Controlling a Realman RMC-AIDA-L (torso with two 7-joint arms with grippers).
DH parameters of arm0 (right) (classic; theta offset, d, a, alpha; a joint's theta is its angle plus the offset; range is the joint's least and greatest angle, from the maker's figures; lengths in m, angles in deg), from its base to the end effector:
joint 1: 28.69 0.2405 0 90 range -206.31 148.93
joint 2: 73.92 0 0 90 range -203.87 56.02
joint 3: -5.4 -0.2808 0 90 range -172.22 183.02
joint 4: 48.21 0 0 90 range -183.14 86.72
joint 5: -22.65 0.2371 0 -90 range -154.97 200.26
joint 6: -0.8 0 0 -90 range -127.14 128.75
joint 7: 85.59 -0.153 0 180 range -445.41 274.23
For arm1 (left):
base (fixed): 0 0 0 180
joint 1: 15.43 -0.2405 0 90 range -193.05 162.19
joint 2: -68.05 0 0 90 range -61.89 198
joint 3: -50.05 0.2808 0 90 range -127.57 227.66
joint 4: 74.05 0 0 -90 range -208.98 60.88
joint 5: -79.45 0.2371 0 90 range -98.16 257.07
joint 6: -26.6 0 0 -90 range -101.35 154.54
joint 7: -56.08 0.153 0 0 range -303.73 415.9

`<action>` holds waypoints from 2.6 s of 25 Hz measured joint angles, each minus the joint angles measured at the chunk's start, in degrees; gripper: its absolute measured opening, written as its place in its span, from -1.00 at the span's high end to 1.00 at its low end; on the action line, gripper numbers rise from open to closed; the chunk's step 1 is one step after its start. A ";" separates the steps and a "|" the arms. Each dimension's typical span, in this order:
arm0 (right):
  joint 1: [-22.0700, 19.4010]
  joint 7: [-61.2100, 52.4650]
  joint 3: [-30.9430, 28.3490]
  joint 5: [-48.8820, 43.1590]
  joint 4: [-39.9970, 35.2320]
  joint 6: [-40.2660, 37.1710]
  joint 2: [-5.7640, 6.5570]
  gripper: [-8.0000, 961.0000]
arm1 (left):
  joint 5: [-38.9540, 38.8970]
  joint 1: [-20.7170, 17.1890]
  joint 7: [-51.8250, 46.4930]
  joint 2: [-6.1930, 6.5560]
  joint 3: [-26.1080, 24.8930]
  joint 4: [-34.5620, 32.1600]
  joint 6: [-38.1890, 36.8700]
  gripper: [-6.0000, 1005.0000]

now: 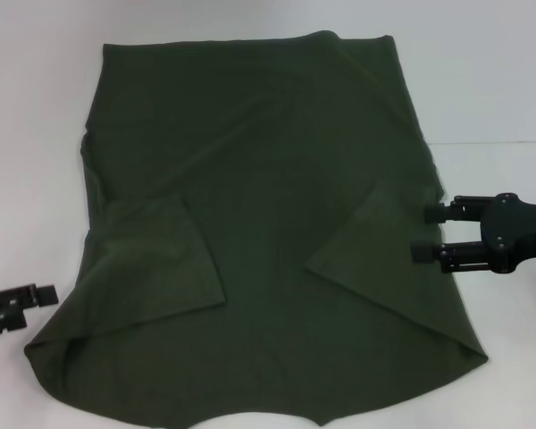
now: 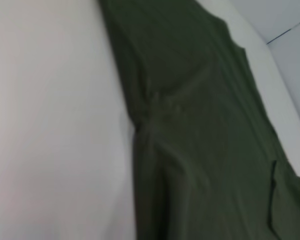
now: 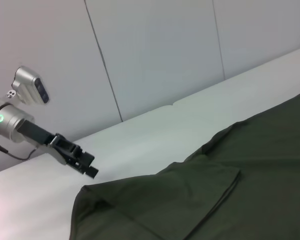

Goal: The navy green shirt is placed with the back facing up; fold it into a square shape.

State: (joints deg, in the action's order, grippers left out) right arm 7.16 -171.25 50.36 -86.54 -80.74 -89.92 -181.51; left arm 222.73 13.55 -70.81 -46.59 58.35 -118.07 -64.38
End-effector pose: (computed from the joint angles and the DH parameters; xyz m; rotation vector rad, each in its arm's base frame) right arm 0.2860 0.4060 0.0469 -2.7624 0.6277 0.6333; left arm -0.3982 0.3363 0.0729 -1.9599 -1.8493 -0.6125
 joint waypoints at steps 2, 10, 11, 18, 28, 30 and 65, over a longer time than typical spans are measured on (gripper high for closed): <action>0.20 -0.11 0.04 -0.01 0.00 0.03 0.01 -0.74 | 0.51 -0.37 -0.07 -0.19 -0.02 0.26 0.85 -0.79; 0.33 -0.23 0.03 -0.07 0.05 0.18 0.03 -0.74 | 1.47 -0.97 -0.40 -0.39 -0.01 1.24 1.43 -0.79; 0.34 -0.20 0.04 -0.07 0.09 0.23 0.03 -0.74 | 1.80 -0.96 -0.41 -0.40 -0.04 1.70 1.42 -0.79; 0.36 -0.06 0.03 -0.07 0.33 0.39 0.02 -0.74 | 2.16 -0.61 -0.45 -0.41 0.12 4.00 1.47 -0.79; 0.36 0.13 -0.01 -0.05 0.53 0.37 -0.02 -0.74 | 2.23 -0.48 -1.38 -0.39 0.16 4.49 2.95 -0.74; 0.36 0.14 0.01 -0.05 0.54 0.37 -0.11 -0.74 | 2.23 -0.39 -1.41 -0.35 0.17 4.86 3.07 -0.73; 0.78 -2.54 0.03 -0.05 0.54 0.92 -0.71 -0.73 | 3.86 0.99 -3.65 0.03 1.80 5.50 4.78 0.85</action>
State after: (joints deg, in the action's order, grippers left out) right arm 7.93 -173.78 50.40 -86.60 -80.20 -89.00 -182.22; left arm 226.59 14.54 -74.46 -46.56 60.16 -112.57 -59.60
